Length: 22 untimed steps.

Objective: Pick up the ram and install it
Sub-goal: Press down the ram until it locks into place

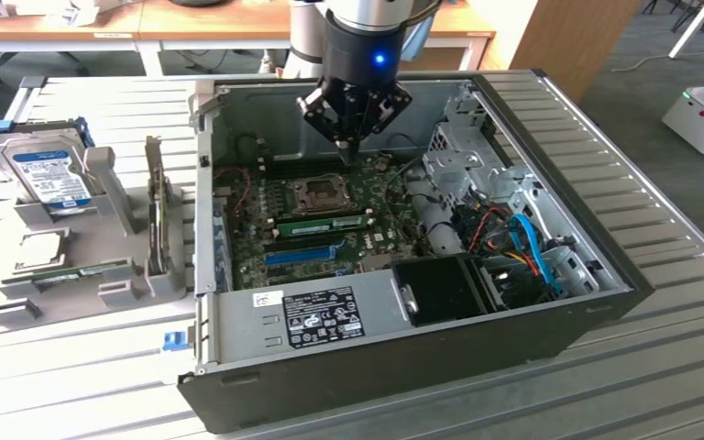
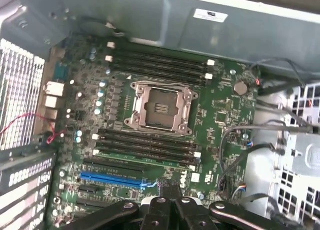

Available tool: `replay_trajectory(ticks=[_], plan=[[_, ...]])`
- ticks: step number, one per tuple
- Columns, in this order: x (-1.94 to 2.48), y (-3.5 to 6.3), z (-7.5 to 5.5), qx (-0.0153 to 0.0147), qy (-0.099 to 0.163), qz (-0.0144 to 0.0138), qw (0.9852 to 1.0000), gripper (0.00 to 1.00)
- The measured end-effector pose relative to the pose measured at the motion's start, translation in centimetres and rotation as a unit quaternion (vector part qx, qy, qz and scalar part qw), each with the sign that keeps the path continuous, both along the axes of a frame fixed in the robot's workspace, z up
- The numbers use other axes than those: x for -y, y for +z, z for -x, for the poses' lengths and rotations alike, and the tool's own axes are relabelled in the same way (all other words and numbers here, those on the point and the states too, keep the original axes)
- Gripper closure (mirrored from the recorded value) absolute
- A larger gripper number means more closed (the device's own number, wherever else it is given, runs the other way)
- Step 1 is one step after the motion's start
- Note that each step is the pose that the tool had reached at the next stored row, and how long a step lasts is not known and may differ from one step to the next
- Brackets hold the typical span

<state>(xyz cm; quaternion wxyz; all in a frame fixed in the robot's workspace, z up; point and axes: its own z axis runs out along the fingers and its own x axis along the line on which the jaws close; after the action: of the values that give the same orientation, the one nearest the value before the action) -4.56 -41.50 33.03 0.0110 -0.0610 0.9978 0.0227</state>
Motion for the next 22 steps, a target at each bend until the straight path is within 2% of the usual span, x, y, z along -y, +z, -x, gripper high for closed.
replay_trajectory(ticks=[10, 17, 18, 22], plan=[[0.00, 0.00, 0.00, 0.0000, -0.057, 0.0000, 0.9984, 0.89], [0.00, -0.01, -0.03, -0.0001, -0.059, 0.0000, 0.9983, 0.89], [-0.01, -0.01, -0.10, -0.0007, -0.059, 0.0001, 0.9983, 0.89], [0.00, 0.00, -0.44, -0.0066, -0.059, 0.0006, 0.9982, 0.89]])
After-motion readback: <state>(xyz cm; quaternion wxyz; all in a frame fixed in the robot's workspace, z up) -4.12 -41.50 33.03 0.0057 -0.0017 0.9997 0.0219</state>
